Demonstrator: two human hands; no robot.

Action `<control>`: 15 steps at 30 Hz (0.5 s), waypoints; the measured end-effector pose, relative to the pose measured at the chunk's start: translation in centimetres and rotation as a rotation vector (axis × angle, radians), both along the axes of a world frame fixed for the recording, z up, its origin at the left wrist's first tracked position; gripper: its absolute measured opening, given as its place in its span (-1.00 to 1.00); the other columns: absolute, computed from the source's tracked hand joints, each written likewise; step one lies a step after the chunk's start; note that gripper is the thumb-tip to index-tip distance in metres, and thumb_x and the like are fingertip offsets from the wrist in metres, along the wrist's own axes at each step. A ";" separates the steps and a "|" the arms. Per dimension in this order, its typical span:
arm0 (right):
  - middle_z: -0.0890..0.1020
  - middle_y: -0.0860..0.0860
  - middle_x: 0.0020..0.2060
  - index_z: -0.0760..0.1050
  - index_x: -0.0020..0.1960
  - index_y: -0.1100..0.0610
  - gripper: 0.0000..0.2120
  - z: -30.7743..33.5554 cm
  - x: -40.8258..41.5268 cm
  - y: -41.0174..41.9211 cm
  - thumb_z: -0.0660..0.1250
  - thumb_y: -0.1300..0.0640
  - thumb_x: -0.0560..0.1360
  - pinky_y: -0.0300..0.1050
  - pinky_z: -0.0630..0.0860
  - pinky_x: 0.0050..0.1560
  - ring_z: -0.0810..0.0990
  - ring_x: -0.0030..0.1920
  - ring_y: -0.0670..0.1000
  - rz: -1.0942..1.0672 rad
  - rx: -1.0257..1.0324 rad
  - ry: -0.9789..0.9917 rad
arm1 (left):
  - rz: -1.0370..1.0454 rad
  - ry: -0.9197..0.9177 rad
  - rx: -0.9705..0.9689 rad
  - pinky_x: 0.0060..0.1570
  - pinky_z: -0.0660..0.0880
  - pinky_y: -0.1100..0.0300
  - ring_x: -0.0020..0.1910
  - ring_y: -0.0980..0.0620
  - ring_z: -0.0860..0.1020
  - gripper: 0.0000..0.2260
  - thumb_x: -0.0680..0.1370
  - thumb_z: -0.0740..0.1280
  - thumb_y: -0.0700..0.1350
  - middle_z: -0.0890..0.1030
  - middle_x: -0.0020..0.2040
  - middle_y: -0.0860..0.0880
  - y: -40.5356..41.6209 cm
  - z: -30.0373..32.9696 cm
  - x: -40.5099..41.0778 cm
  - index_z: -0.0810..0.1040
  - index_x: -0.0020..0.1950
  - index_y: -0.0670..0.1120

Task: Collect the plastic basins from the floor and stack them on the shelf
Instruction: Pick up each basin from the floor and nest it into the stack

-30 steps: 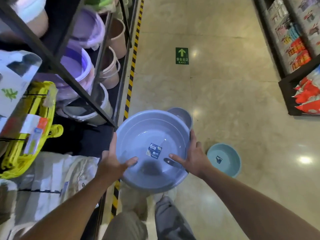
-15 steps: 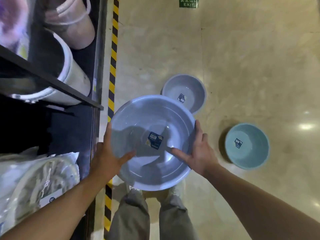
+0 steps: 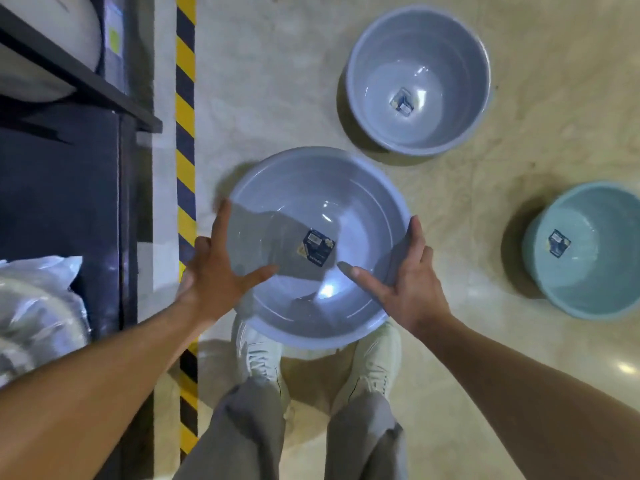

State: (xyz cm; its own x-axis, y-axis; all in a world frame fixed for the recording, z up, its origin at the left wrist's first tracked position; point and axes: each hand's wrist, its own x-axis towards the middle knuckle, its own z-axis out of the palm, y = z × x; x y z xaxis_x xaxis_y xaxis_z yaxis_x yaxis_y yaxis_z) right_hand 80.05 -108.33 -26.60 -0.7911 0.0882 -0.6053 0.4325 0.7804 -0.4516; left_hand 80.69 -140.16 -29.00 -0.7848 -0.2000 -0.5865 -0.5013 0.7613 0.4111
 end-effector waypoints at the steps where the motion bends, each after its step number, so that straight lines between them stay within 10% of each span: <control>1: 0.30 0.15 0.51 -0.26 0.73 -0.05 0.32 -1.0 0.3 0.0 0.51 -0.50 0.35 0.13 0.53 0.29 0.51 0.39 0.26 0.005 0.004 -0.004 | -0.003 -0.003 -0.012 -0.02 0.61 -0.12 0.12 -0.32 0.63 0.20 0.33 0.54 0.48 0.48 0.31 -0.24 0.0 -1.1 0.4 -0.29 0.67 0.49; 8: 0.31 0.20 0.49 -0.27 0.73 0.00 0.30 -6.5 2.4 -0.3 0.49 -0.49 0.39 0.15 0.57 0.24 0.56 0.33 0.30 0.053 0.012 -0.005 | 0.010 -0.081 -0.069 -0.33 0.45 0.08 -0.11 -0.22 0.55 0.21 0.33 0.50 0.51 0.46 0.26 -0.20 -0.1 -6.3 2.6 -0.37 0.64 0.50; 15: 0.31 0.23 0.52 -0.26 0.73 0.05 0.31 -10.1 3.8 -0.3 0.48 -0.50 0.40 0.07 0.54 0.31 0.50 0.41 0.26 0.103 0.023 0.037 | -0.029 -0.138 -0.078 -0.21 0.49 0.00 -0.06 -0.21 0.55 0.26 0.35 0.53 0.46 0.42 0.24 -0.14 -0.2 -8.2 3.3 -0.40 0.68 0.39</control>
